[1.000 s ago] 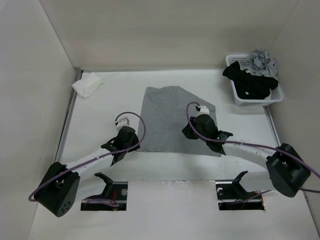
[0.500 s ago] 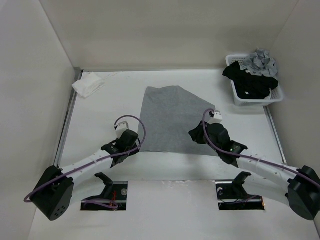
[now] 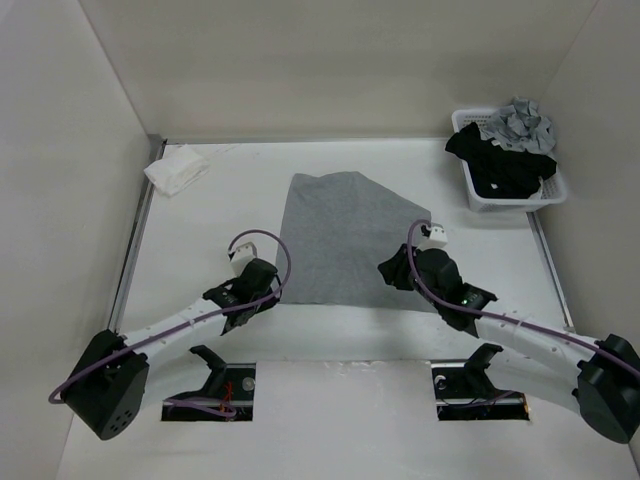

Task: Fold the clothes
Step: Flatten the tank top out

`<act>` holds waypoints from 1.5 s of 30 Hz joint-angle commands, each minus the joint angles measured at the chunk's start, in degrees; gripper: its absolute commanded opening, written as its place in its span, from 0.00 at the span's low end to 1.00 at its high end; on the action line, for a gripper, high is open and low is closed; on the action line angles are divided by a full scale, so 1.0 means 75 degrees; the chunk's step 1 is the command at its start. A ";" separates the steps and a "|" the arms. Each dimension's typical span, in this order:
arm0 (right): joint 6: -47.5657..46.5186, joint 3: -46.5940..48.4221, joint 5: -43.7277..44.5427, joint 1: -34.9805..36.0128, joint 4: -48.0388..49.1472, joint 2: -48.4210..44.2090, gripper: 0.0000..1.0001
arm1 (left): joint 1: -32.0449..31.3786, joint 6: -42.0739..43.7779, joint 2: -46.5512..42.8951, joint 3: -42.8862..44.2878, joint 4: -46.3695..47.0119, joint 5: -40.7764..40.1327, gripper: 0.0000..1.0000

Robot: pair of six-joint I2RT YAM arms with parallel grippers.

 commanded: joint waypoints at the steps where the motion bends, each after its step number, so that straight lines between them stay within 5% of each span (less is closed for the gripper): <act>1: 0.0165 -0.0052 0.0256 -0.0051 -0.0110 -0.0175 0.40 | 0.0197 0.0134 -0.0510 0.0353 -0.0117 0.0017 0.02; 6: 0.0610 0.0217 0.0806 -0.0040 -0.1514 -0.0011 0.43 | 0.1530 0.0369 -0.2019 0.0542 -0.0011 -0.0253 0.01; 13: 0.1780 0.0265 0.1464 0.0487 -0.3660 -0.0456 0.43 | 0.3619 0.0451 -0.3582 -0.0279 -0.0106 0.0800 0.03; 20: 0.3163 0.0499 0.1336 0.1563 -0.5080 -0.0293 0.43 | 0.3164 0.0568 -0.3406 -0.0408 0.0398 0.0849 0.04; 29: 0.4616 0.0324 0.0610 0.3369 -0.4099 0.0362 0.43 | 0.2812 0.0720 -0.3488 -0.0525 0.0656 0.0908 0.04; 45: 0.5134 -0.0356 0.0409 0.3488 -0.2807 0.0739 0.28 | 0.2800 0.0744 -0.3488 -0.0513 0.0739 0.1025 0.04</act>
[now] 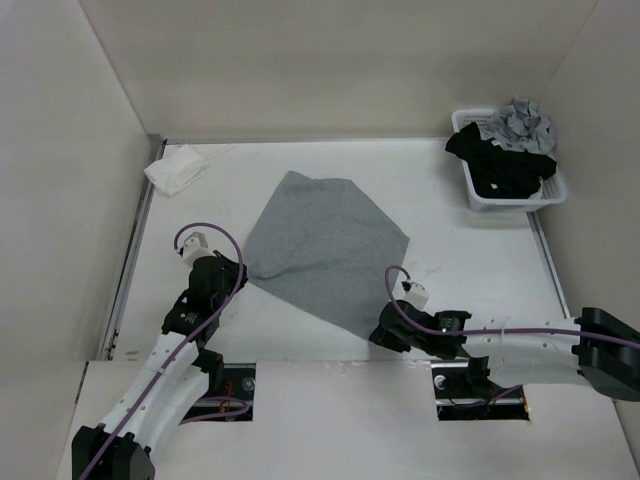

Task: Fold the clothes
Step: Flatten the tank top out

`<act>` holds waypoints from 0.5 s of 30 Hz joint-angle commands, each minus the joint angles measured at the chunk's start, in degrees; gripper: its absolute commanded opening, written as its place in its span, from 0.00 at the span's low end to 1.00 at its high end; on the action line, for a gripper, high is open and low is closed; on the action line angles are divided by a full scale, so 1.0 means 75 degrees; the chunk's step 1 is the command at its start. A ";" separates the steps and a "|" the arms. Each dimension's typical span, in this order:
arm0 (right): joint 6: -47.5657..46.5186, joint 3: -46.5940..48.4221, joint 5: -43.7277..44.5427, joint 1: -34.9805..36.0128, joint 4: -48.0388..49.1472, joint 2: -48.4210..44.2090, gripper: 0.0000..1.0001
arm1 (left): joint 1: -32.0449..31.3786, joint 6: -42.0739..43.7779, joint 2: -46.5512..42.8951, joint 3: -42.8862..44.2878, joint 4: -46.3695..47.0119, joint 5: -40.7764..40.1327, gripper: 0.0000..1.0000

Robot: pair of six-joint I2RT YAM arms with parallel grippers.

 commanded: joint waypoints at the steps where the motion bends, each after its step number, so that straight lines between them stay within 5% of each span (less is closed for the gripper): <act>1: 0.0130 -0.0094 -0.0040 -0.0083 0.0311 0.0112 0.28 | -0.0045 0.0114 -0.0102 -0.0006 0.0366 0.0083 0.04; 7: 0.0165 -0.0152 0.0042 -0.0199 0.0311 0.0136 0.22 | -0.0033 0.0126 -0.0102 -0.0006 0.0366 0.0083 0.04; 15: 0.0212 -0.0234 0.0160 -0.0340 0.0393 0.0078 0.26 | -0.0033 0.0126 -0.0114 0.0052 0.0342 0.0095 0.04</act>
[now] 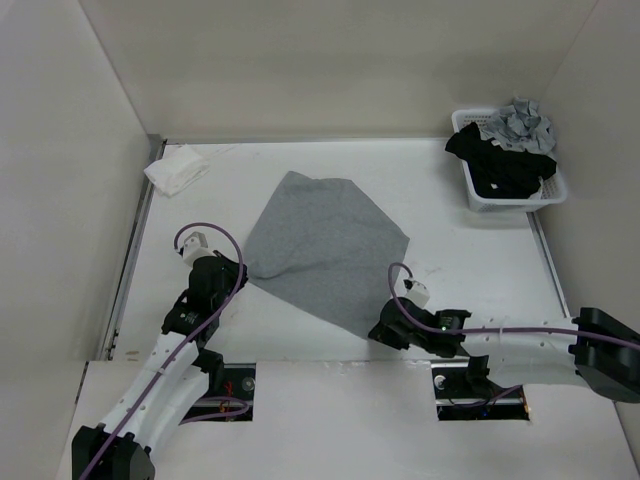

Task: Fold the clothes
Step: Flatten the tank top out

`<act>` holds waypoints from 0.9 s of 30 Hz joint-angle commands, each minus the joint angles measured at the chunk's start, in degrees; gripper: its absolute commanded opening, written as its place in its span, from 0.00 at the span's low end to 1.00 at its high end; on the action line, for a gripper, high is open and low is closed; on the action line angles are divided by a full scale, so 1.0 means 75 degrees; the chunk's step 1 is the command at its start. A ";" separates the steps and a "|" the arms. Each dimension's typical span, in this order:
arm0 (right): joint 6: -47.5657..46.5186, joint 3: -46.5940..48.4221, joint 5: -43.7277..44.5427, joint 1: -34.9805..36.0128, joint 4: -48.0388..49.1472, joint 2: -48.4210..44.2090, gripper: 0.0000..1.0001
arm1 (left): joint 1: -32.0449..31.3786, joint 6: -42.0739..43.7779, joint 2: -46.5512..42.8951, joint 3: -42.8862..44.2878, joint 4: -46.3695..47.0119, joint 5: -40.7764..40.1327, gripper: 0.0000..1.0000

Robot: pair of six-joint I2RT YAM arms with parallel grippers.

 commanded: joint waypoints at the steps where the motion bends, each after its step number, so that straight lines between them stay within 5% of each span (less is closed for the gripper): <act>1: 0.0104 -0.0162 0.0218 -0.0081 0.0023 -0.0039 0.26 | -0.0033 0.0126 -0.0125 0.0052 0.0310 0.0072 0.04; 3: 0.0116 -0.0185 0.0241 -0.0081 0.0011 -0.0075 0.23 | -0.0033 0.0114 -0.0149 0.0052 0.0298 0.0072 0.04; 6: 0.0081 -0.0162 0.0265 -0.0081 -0.0012 -0.0121 0.05 | -0.0045 0.0114 -0.0161 0.0087 0.0287 0.0072 0.04; 11: -0.0865 0.0702 0.1072 -0.0034 -0.0817 -0.1314 0.00 | -0.0045 0.0056 -0.0324 0.0543 0.0158 0.0072 0.03; 18: -0.3791 0.5160 0.3716 0.0012 -0.3853 -0.2641 0.00 | -0.0267 -0.0179 -0.1039 0.3337 -0.0066 -0.0173 0.01; 23: -0.6651 0.8750 0.5792 0.1252 -0.3495 -0.2022 0.00 | -0.0536 -0.0097 -0.0923 0.5929 0.0227 -0.0467 0.01; 27: -0.8975 1.0407 0.6487 0.1981 -0.2089 -0.1470 0.00 | -0.0537 0.0032 -0.0630 0.7562 0.0298 -0.0362 0.02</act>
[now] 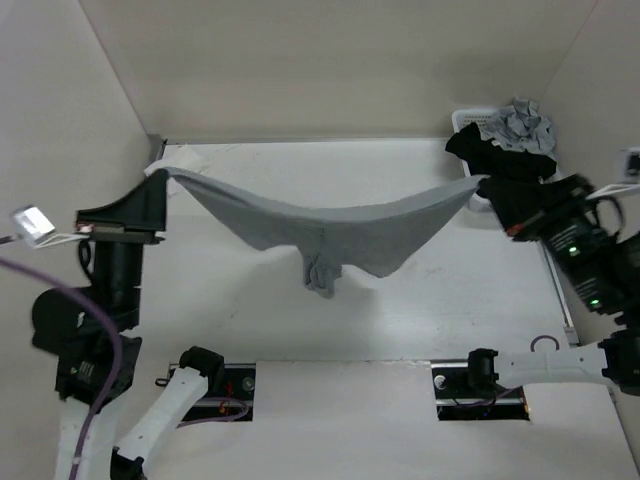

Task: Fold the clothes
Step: Flatten the tank top out

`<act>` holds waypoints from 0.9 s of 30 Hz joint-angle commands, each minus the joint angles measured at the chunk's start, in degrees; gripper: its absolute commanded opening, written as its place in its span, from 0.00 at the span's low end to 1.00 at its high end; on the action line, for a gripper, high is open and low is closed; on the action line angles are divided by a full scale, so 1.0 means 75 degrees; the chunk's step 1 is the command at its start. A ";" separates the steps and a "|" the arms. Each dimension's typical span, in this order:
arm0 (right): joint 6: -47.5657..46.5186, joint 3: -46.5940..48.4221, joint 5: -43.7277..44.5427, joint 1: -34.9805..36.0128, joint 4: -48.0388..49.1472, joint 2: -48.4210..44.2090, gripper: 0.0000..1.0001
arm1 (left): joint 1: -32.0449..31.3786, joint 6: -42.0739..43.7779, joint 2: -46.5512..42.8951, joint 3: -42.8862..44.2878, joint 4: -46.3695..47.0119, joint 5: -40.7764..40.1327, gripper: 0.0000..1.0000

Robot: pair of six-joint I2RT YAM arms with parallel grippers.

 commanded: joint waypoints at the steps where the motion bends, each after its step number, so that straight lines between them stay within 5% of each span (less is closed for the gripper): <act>1: -0.3707 0.1474 0.1417 0.0730 0.1705 0.0692 0.00 | 0.0014 0.0154 0.0326 0.1849 0.0459 0.0002 0.02; 8: -0.6971 0.1925 0.1055 0.0862 0.4907 0.1443 0.00 | 0.0341 0.0646 0.1111 0.2641 0.0692 -0.0383 0.02; 10: -0.7173 0.1749 0.0693 0.0082 0.5238 0.1736 0.00 | 0.0517 0.0891 0.1578 0.2302 0.0891 -0.0605 0.03; 13: -0.6112 0.1479 -0.0302 -0.1920 0.4517 0.2426 0.00 | 0.0880 0.1010 0.2772 0.1833 0.0974 -0.0677 0.03; 19: -0.2806 0.2471 -0.4447 -0.5836 0.2487 0.4673 0.00 | 0.2215 0.0344 0.5174 0.1994 0.1419 0.0107 0.03; 27: -0.2450 0.7800 -0.5731 -0.7247 0.0753 0.7887 0.00 | 0.2827 0.0154 0.7264 0.4677 0.1044 0.0999 0.03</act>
